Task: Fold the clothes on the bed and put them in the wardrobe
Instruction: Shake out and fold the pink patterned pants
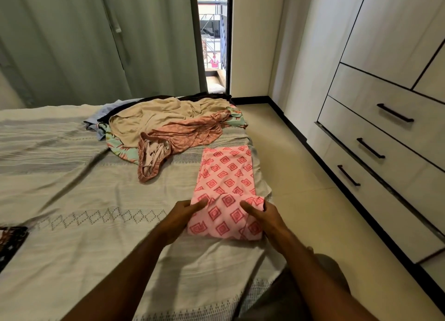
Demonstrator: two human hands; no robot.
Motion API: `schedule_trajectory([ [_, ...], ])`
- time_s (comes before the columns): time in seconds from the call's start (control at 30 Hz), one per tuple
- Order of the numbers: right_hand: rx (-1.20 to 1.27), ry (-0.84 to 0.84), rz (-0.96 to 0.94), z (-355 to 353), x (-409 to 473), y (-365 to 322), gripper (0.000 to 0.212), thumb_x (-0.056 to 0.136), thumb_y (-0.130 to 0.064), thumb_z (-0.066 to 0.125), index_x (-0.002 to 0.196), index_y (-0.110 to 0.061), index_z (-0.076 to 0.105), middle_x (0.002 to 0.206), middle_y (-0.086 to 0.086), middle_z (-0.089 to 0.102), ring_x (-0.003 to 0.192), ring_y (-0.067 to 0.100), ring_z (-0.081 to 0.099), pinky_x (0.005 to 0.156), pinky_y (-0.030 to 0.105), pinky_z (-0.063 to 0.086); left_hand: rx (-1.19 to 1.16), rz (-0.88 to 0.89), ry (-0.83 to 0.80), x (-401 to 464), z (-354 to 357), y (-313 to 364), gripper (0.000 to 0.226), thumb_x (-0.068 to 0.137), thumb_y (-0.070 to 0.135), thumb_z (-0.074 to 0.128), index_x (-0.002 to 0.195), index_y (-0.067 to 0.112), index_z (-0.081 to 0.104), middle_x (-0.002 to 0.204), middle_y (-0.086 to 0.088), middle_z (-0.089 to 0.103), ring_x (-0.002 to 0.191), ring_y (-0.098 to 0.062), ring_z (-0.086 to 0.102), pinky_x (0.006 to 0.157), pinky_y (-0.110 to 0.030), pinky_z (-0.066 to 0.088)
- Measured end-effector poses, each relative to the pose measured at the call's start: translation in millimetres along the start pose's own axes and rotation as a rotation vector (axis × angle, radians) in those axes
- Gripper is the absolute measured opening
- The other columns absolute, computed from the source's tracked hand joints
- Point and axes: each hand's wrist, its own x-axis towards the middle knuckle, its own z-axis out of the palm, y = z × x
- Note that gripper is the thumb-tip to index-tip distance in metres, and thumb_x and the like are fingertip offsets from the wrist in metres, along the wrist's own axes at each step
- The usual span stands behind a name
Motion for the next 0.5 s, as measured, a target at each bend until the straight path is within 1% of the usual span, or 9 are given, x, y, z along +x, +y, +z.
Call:
schedule_trajectory([
  [0.03,0.001,0.051,0.000,0,1,4,0.080,0.047,-0.065,0.092,0.111,-0.020,0.074,0.103,0.000,0.078,0.096,0.023,0.075,0.089,0.052,0.059,0.033,0.025,0.002,-1,1,-5,0.064,0.078,0.051,0.080,0.123,0.007,0.067,0.112,-0.018,0.074,0.103,-0.037,0.072,0.096,-0.059,0.053],
  [0.1,0.065,0.165,0.054,-2,7,8,0.068,0.052,-0.054,0.095,0.103,-0.014,0.075,0.096,0.005,0.079,0.090,0.028,0.076,0.082,0.054,0.061,0.053,0.069,0.041,0,7,-9,0.054,0.079,0.037,0.083,0.121,0.007,0.068,0.109,-0.016,0.075,0.100,-0.035,0.073,0.094,-0.059,0.055],
  [0.17,0.124,0.214,0.122,-3,11,10,0.053,0.062,-0.039,0.094,0.101,-0.007,0.076,0.094,0.011,0.078,0.089,0.033,0.075,0.079,0.056,0.061,0.054,0.114,0.114,6,11,-10,0.043,0.083,0.034,0.076,0.118,0.009,0.069,0.106,-0.013,0.077,0.097,-0.032,0.074,0.092,-0.059,0.056],
  [0.2,0.097,0.224,0.104,-2,11,11,0.047,0.070,-0.031,0.092,0.105,-0.006,0.075,0.096,0.012,0.078,0.090,0.033,0.075,0.081,0.055,0.061,0.047,0.139,0.160,9,13,-10,0.036,0.088,0.034,0.070,0.117,0.011,0.069,0.104,-0.011,0.077,0.096,-0.031,0.075,0.091,-0.059,0.056],
  [0.27,-0.073,0.268,-0.056,6,9,8,0.039,0.084,-0.022,0.081,0.119,-0.008,0.069,0.108,0.008,0.075,0.097,0.026,0.072,0.085,0.047,0.061,0.024,0.194,0.235,13,18,-9,0.024,0.100,0.030,0.058,0.116,0.014,0.068,0.103,-0.011,0.077,0.095,-0.031,0.075,0.088,-0.060,0.057],
  [0.33,-0.217,0.332,-0.242,16,4,2,0.030,0.095,-0.032,0.069,0.123,-0.021,0.063,0.109,-0.003,0.070,0.100,0.019,0.068,0.082,0.042,0.061,0.021,0.257,0.291,20,20,-10,0.024,0.104,0.030,0.052,0.118,0.018,0.067,0.104,-0.009,0.077,0.095,-0.030,0.075,0.085,-0.058,0.059],
  [0.4,-0.269,0.403,-0.346,23,5,-1,0.024,0.101,-0.044,0.056,0.121,-0.031,0.058,0.105,-0.008,0.068,0.095,0.016,0.069,0.073,0.043,0.063,0.057,0.322,0.340,27,22,-11,0.030,0.105,0.040,0.048,0.121,0.022,0.065,0.105,-0.007,0.077,0.095,-0.027,0.075,0.083,-0.054,0.060],
  [0.43,-0.299,0.441,-0.379,26,8,-2,0.021,0.103,-0.043,0.051,0.120,-0.033,0.055,0.104,-0.006,0.069,0.091,0.016,0.069,0.069,0.043,0.063,0.093,0.355,0.370,31,23,-12,0.033,0.104,0.045,0.047,0.122,0.024,0.064,0.106,-0.005,0.077,0.096,-0.025,0.075,0.081,-0.052,0.060],
  [0.5,-0.394,0.531,-0.436,31,15,-2,0.015,0.106,-0.035,0.045,0.118,-0.033,0.052,0.105,-0.001,0.070,0.089,0.021,0.070,0.066,0.044,0.062,0.191,0.382,0.480,39,27,-13,0.035,0.104,0.047,0.045,0.118,0.020,0.063,0.100,-0.003,0.076,0.091,-0.021,0.074,0.076,-0.046,0.061],
])
